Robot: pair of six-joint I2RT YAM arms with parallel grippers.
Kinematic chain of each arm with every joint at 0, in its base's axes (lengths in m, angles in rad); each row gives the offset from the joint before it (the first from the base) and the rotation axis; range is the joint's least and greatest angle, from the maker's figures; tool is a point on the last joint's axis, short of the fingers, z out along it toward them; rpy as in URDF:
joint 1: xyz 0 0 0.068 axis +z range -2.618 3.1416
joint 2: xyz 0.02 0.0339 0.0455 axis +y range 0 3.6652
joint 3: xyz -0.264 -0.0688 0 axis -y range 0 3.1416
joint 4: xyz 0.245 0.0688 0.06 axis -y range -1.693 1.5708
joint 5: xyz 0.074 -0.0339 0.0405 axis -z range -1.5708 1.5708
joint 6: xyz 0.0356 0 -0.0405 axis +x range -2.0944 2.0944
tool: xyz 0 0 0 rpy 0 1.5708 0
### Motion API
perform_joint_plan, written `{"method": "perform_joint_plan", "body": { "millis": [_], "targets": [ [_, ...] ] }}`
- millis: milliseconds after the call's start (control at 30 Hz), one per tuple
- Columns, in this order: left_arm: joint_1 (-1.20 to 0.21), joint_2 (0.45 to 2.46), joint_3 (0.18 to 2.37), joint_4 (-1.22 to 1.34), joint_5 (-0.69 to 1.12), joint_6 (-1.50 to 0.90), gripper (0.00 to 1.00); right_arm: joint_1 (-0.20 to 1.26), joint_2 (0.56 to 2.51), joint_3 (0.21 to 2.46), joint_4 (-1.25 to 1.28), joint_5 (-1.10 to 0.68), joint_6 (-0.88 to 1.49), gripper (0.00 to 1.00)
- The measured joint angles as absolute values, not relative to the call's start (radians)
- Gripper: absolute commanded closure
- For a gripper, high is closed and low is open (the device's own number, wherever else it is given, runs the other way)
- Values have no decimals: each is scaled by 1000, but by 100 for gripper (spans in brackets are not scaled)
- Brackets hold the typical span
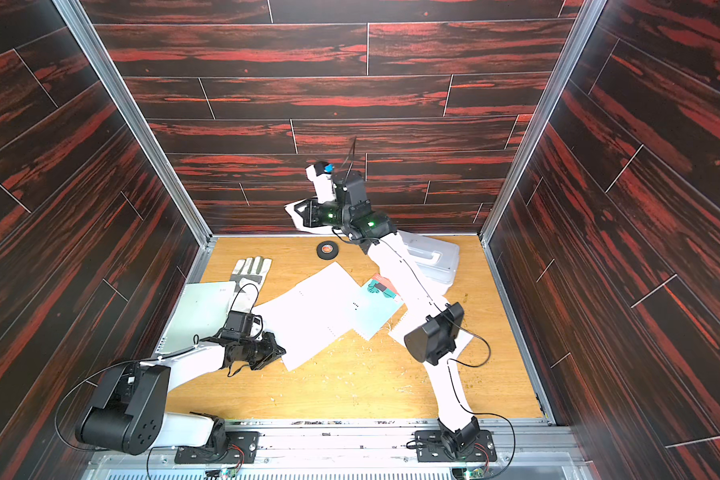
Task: Tear off pages from different notebooks
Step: Place the paper at the center of the board.
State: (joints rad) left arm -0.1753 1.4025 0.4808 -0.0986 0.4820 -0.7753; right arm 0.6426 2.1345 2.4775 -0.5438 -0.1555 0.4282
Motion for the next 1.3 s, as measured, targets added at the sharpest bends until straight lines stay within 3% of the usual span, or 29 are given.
{"method": "perform_joint_plan", "body": {
  "millis": [167, 333, 467, 633, 833, 1033, 1100, 1200, 1300],
  "targets": [
    [-178, 1371, 511, -196, 454, -775, 100, 638, 1806, 1937, -501, 236, 435, 94],
    [-179, 1341, 618, -348, 406, -762, 100, 581, 1493, 1400, -477, 470, 582, 91],
    [-180, 1338, 699, -424, 382, -741, 100, 473, 1355, 1090, -478, 464, 757, 91],
    [-180, 1343, 742, -469, 374, -723, 100, 385, 1341, 760, -419, 260, 920, 92],
    [-180, 1343, 743, -488, 370, -715, 100, 322, 1381, 617, -375, 39, 999, 90],
    [-181, 1343, 743, -496, 366, -714, 100, 313, 1397, 629, -410, -23, 1008, 84],
    [-181, 1343, 743, -499, 364, -714, 100, 311, 1396, 638, -442, -23, 1010, 75],
    [-181, 1342, 743, -505, 360, -714, 100, 306, 1387, 657, -505, -17, 1013, 48],
    [-181, 1336, 749, -529, 348, -714, 100, 305, 1369, 701, -585, 14, 1020, 39]
  ]
}}
